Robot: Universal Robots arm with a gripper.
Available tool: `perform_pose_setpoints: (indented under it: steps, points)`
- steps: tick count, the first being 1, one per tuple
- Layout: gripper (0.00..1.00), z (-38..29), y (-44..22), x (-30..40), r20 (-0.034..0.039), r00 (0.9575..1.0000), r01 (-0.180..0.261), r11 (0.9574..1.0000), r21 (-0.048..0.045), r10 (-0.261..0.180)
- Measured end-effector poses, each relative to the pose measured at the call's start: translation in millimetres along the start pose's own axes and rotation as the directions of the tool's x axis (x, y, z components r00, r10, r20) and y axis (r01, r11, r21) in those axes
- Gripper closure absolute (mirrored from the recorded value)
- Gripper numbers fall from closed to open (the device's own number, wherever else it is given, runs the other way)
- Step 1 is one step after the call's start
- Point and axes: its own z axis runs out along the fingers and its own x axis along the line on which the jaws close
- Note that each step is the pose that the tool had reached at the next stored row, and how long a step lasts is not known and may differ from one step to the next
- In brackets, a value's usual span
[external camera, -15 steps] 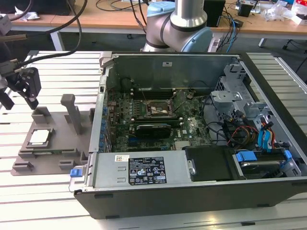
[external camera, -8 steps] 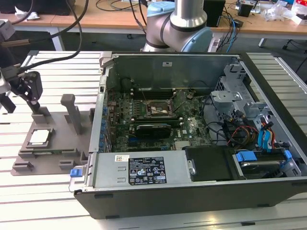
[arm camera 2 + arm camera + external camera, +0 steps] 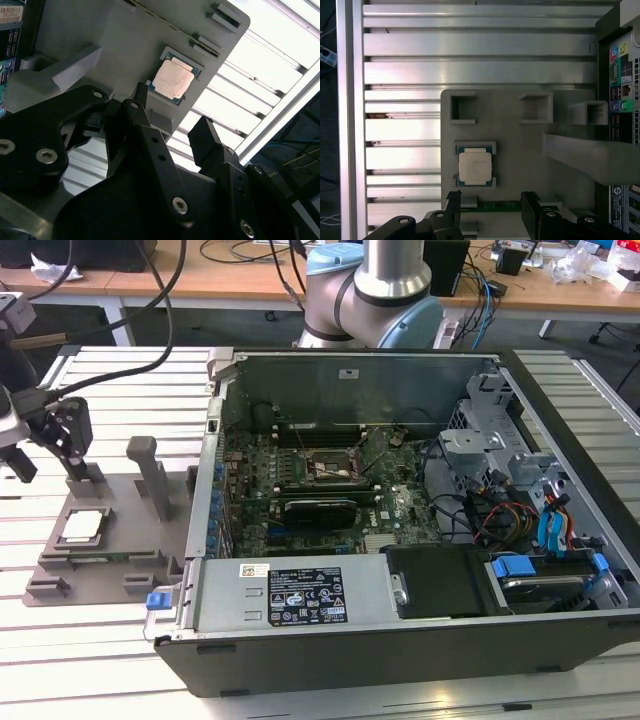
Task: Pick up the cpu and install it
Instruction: 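Pick up the cpu and move it towards the insertion slot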
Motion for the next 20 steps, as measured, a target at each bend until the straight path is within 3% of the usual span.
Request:
perform_pose_setpoints:
  steps: [8,10,12,20]
  points:
    - [0.4,13.5,0.2,0.3,0.0001,1.0,0.0,1.0,0.0005,0.0]
    - [0.4,16.2,0.2,-0.2,0.0002,1.0,0.004,0.9999,0.0096,-0.004]
    - [0.4,18.6,0.2,-0.2,0.0002,1.0,0.005,0.9999,0.0122,-0.005]
    - [0.4,42.5,0.4,2.4,0.0003,1.0,0.008,0.9999,0.0123,-0.008]
